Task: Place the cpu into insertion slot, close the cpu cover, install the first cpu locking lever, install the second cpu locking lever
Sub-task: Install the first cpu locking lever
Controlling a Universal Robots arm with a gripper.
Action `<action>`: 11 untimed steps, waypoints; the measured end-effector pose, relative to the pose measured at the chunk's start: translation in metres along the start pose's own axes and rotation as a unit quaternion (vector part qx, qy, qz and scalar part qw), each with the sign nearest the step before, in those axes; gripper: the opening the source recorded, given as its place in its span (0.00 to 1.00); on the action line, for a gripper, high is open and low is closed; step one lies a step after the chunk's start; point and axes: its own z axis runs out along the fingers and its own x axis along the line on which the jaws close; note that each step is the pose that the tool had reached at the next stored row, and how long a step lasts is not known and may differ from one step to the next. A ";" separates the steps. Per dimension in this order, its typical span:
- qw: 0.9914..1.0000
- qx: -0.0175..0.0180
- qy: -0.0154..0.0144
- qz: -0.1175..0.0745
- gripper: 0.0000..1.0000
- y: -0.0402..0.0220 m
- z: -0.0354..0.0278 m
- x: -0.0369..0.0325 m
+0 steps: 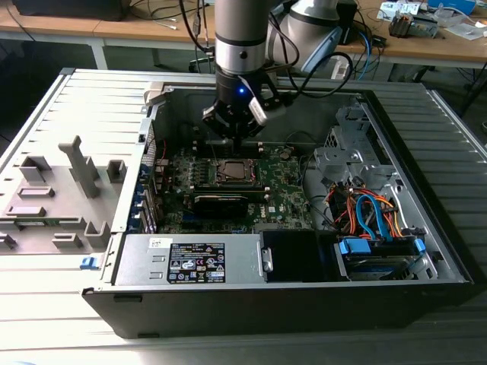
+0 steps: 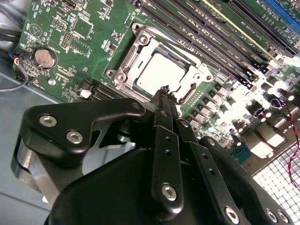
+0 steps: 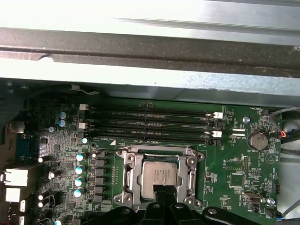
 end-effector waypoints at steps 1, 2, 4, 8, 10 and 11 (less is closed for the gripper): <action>1.000 0.000 0.000 0.000 0.11 0.0000 0.0000 0.0003; 1.000 0.000 0.000 0.000 0.11 0.0000 0.0000 0.0005; 1.000 0.000 0.000 0.000 0.11 0.0001 0.0000 0.0011; 1.000 0.000 0.000 0.000 0.11 0.0001 -0.0001 0.0024; 1.000 0.000 0.000 0.000 0.11 0.0002 -0.0001 0.0030; 1.000 0.000 0.000 0.000 0.11 0.0002 -0.0001 0.0032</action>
